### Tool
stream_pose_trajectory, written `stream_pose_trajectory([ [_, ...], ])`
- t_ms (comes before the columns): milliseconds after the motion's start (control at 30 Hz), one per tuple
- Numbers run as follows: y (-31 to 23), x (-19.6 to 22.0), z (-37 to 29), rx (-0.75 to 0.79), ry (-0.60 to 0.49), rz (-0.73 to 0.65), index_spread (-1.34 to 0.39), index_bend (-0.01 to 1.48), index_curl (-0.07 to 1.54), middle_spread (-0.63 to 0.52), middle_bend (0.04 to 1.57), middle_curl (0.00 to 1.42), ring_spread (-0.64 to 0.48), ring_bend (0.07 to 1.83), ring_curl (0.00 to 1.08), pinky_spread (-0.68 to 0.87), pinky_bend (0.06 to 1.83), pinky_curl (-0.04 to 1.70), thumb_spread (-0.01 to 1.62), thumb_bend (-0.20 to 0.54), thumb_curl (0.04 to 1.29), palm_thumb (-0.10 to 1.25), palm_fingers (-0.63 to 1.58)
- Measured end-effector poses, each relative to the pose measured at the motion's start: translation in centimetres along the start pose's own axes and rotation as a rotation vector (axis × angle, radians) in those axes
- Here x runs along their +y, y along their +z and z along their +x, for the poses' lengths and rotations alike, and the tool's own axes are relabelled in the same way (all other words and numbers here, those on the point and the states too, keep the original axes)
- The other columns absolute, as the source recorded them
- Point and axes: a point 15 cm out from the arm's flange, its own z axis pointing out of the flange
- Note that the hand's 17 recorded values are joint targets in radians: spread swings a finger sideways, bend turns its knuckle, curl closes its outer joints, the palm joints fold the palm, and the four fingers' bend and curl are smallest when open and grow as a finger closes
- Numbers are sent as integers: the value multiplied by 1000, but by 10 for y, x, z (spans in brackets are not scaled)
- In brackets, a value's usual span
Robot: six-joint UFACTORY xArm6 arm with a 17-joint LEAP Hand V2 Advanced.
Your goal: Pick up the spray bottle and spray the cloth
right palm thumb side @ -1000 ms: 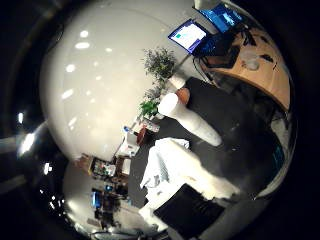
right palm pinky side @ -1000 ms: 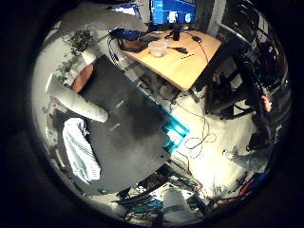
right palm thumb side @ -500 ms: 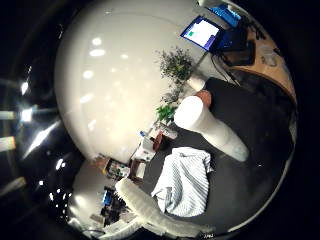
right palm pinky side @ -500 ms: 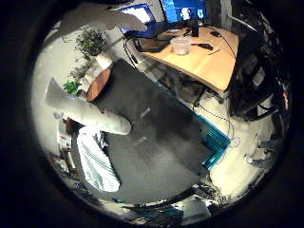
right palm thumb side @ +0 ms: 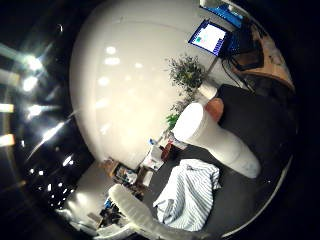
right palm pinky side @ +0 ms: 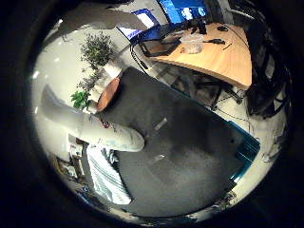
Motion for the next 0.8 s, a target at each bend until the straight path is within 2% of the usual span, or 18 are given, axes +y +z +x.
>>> stream_pose_trajectory([
  [433,42,10,20,-19,70,-51,-43,159,275,263,210,334,356,501,216,617,1147,123,1113,-22,290,163,77],
  [800,66,17,-10,-72,31,-96,-43,159,275,263,208,337,355,485,217,617,1140,133,1116,-22,290,179,77],
])
